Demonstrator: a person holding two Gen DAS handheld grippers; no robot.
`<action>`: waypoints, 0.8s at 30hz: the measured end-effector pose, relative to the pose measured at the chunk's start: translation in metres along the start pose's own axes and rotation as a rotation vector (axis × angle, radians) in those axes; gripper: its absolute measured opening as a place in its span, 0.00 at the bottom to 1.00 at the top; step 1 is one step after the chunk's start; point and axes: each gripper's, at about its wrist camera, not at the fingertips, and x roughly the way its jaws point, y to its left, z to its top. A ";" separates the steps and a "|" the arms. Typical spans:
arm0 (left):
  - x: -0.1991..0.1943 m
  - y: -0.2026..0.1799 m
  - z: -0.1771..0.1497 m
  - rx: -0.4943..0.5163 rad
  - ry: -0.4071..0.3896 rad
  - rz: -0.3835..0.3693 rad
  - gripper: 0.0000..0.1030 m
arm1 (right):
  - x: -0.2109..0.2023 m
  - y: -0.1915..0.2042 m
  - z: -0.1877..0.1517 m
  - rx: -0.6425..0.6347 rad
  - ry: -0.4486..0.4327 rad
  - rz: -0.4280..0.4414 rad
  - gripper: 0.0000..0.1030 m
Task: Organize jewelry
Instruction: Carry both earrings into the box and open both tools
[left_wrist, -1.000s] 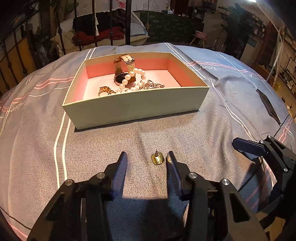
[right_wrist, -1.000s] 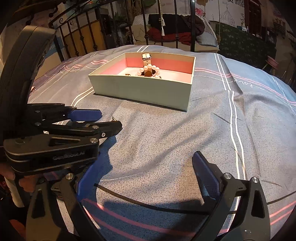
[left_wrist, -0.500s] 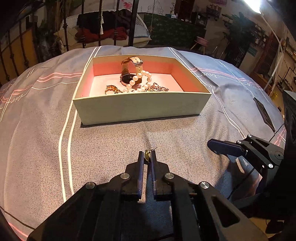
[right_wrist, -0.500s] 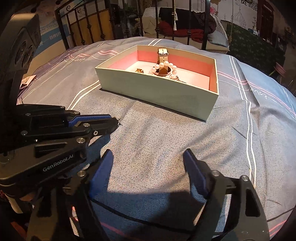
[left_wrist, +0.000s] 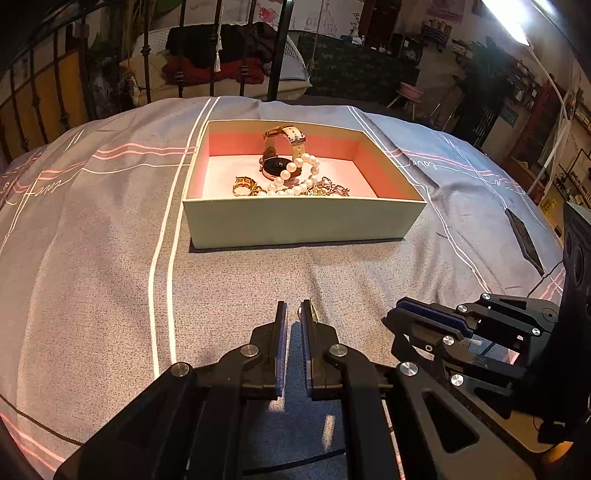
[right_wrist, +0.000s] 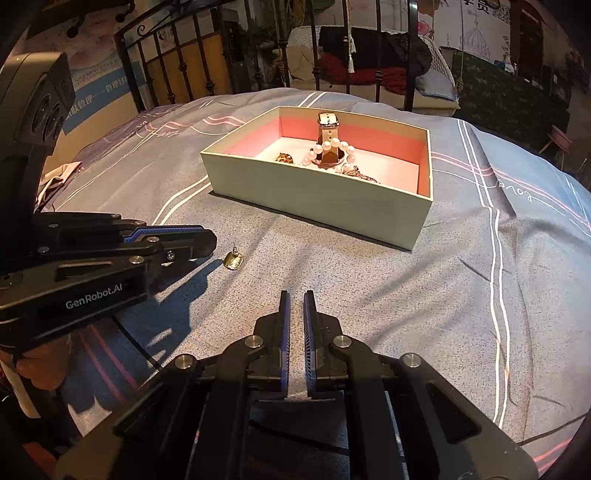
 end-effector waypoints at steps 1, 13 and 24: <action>-0.001 0.001 -0.001 -0.004 -0.001 0.007 0.07 | 0.000 0.001 0.000 -0.002 -0.002 0.001 0.08; -0.013 0.028 0.005 -0.098 -0.019 0.035 0.07 | 0.024 0.036 0.030 -0.101 0.020 0.081 0.70; -0.015 0.043 0.002 -0.140 -0.015 0.039 0.07 | 0.042 0.042 0.031 -0.095 0.075 0.114 0.13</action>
